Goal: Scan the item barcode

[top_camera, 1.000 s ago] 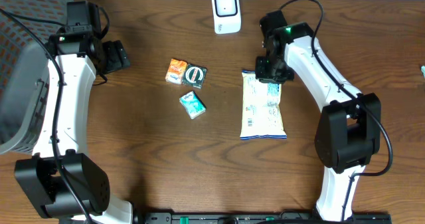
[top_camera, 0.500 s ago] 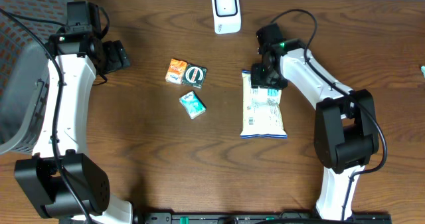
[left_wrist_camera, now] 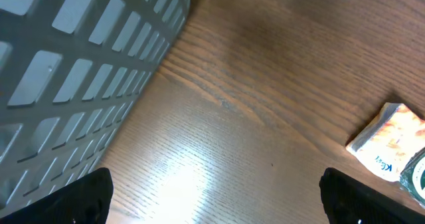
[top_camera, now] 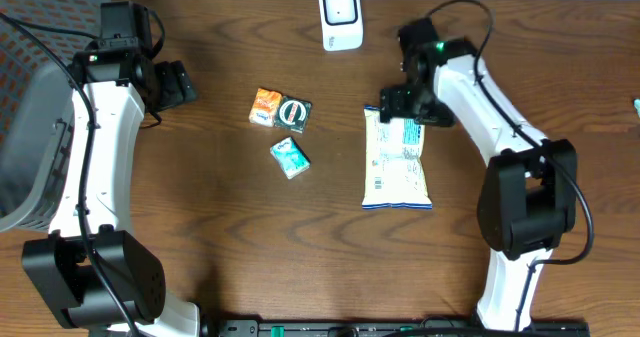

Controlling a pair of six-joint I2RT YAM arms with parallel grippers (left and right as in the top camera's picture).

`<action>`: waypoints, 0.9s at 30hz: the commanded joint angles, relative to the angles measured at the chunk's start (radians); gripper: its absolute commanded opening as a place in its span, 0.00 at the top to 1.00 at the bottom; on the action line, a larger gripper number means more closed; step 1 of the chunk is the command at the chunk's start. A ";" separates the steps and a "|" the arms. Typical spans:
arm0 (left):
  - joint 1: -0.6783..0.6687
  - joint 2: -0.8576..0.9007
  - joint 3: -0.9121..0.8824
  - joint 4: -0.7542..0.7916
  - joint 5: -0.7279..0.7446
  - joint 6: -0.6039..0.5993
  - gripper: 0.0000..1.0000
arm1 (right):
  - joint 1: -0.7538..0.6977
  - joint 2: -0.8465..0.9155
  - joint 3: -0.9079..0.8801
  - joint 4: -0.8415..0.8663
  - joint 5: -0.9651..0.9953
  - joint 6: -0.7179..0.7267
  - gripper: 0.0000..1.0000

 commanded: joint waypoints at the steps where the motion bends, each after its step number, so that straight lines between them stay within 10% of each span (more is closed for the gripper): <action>1: 0.002 0.010 -0.005 -0.002 0.003 0.009 0.03 | 0.015 -0.003 0.063 -0.101 -0.127 -0.028 0.38; 4: 0.002 0.010 -0.005 -0.002 0.003 0.009 0.02 | 0.039 -0.002 0.053 -0.171 -0.144 -0.035 0.73; 10: 0.002 0.010 -0.005 -0.002 0.003 0.009 0.02 | 0.110 -0.001 -0.002 -0.233 -0.079 -0.056 0.90; 21: 0.002 0.010 -0.005 -0.002 0.003 0.009 0.02 | 0.139 0.000 -0.195 -0.154 -0.065 -0.010 0.85; 27: 0.002 0.010 -0.005 -0.002 0.003 0.009 0.03 | 0.138 0.000 -0.212 -0.145 -0.055 -0.008 0.48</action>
